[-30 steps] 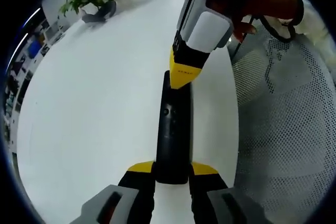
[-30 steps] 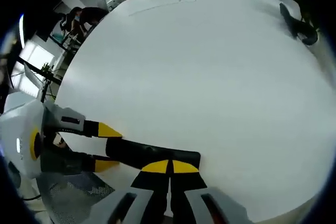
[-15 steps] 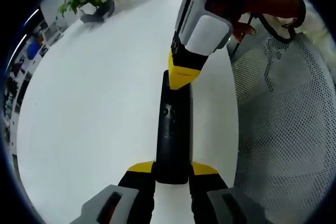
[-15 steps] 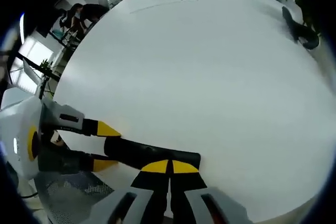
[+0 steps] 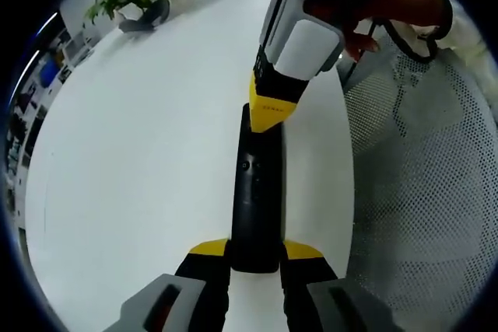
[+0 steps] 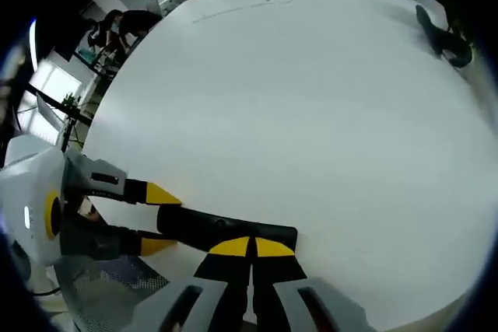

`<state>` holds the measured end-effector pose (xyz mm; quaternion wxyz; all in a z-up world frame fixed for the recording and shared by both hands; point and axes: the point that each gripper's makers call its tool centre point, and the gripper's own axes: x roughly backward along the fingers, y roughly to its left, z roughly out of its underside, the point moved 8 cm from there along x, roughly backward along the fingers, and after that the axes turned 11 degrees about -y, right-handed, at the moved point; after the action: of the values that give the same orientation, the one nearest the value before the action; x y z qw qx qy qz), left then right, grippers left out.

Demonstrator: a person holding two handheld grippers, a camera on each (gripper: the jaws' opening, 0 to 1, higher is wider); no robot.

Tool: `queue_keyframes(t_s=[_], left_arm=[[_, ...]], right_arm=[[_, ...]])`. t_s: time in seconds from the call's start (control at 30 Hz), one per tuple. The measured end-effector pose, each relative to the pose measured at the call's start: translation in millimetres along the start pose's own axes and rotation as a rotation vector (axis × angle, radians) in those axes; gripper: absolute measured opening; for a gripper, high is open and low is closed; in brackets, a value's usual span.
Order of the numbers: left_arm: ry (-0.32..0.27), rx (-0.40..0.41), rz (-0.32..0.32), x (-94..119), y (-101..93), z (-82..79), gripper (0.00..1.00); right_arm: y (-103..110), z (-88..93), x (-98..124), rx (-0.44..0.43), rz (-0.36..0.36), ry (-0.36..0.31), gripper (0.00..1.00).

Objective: Press the specified remote control buttons in sequence, fully releasing each button before pressing the next.

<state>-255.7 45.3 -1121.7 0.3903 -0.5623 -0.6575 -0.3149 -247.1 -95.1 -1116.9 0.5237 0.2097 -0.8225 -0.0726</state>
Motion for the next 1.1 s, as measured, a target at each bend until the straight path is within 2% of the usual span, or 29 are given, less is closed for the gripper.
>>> queue_keyframes(t_s=[0.27, 0.37, 0.53, 0.83, 1.1], left_arm=[[0.011, -0.003, -0.005, 0, -0.4, -0.8, 0.24], [0.006, -0.002, -0.005, 0, -0.5, -0.3, 0.24], [0.004, -0.001, -0.004, 0, -0.1, 0.0, 0.24], [0.003, 0.001, -0.001, 0, 0.1, 0.0, 0.24], [-0.002, 0.005, 0.003, 0, 0.5, 0.2, 0.24]], right_arm=[[-5, 1.3, 1, -0.086, -0.028, -0.028, 0.0], [-5, 1.7, 1, -0.09, -0.032, -0.031, 0.0], [0, 1.7, 2, -0.056, -0.019, -0.029, 0.0], [8, -4.1, -1, -0.027, -0.044, -0.054, 0.0], [10, -4.7, -5, -0.01, -0.033, -0.035, 0.0]])
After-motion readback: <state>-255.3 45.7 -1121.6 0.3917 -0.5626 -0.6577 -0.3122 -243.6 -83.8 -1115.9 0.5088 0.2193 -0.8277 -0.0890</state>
